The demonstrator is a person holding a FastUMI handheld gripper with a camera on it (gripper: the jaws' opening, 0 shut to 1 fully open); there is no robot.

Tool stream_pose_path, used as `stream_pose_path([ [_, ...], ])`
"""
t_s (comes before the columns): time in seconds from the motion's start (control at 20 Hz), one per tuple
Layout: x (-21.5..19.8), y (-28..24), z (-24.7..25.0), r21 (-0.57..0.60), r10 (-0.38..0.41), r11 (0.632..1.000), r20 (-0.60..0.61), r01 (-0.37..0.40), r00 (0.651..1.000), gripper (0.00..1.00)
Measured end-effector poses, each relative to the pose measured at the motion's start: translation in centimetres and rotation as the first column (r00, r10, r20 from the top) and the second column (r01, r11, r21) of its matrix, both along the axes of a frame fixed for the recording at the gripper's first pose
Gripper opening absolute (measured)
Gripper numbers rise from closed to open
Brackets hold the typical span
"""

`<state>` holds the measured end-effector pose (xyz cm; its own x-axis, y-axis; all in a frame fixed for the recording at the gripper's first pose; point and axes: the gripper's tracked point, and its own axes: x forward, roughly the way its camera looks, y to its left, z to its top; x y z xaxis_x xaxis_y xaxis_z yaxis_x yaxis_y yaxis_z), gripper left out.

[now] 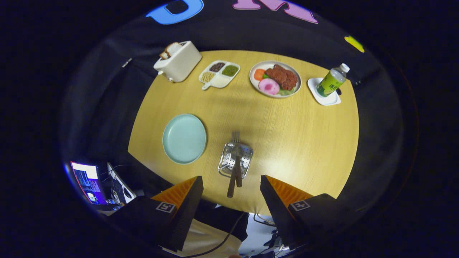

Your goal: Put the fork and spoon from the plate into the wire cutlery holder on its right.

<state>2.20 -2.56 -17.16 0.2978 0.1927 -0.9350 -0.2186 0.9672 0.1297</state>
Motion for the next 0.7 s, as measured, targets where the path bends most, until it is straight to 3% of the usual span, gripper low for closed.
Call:
stream_pose_path([
  [0.2, 1.1, 0.3, 4.7, 0.052, -0.036, 0.998, 0.209, 0.025, 0.977, 0.99],
  [0.35, 1.7, -0.1, 8.5, 0.033, -0.031, 0.999, 0.380, 0.020, 0.925, 1.00],
  [0.45, 2.0, 0.3, 10.7, 0.044, -0.046, 0.999, 0.488, 0.027, 0.872, 0.99],
  [0.7, 2.4, 0.7, 15.5, 0.085, -0.115, 0.993, 0.714, 0.078, 0.691, 0.99],
])
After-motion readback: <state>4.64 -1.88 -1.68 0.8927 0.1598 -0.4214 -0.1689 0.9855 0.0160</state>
